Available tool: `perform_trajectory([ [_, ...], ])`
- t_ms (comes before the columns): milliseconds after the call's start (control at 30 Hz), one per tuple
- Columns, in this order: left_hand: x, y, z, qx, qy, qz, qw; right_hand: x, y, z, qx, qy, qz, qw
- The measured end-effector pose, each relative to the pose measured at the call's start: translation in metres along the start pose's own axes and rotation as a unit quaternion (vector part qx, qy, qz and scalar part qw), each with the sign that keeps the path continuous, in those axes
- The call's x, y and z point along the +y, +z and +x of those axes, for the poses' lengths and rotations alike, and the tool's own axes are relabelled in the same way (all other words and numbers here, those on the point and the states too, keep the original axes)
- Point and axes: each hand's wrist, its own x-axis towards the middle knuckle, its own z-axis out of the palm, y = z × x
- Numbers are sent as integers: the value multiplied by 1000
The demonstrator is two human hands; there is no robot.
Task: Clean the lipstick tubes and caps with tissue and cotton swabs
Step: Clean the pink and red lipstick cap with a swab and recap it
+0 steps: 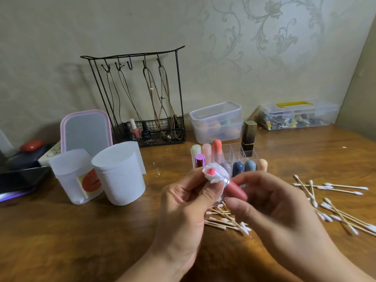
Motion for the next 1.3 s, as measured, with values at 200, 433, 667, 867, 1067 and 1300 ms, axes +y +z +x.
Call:
perform_trajectory([
  [200,-1,-1,-1,-10,29,28,999,5,1,7,-119,198,266,936],
  [433,-3,1,-1,-30,43,44,998,8,4,7,-125,329,407,843],
  [667,-7,-2,0,16,54,12,998,7,7,6,-59,131,162,976],
  [867,-6,2,-1,-17,47,11,999,4,6,6,-157,281,354,878],
  [1067,-7,-2,2,30,40,-17,999,2,7,5,-76,149,104,980],
  [1300,-6,1,0,-10,36,-31,999,3,8,4,-135,254,300,909],
])
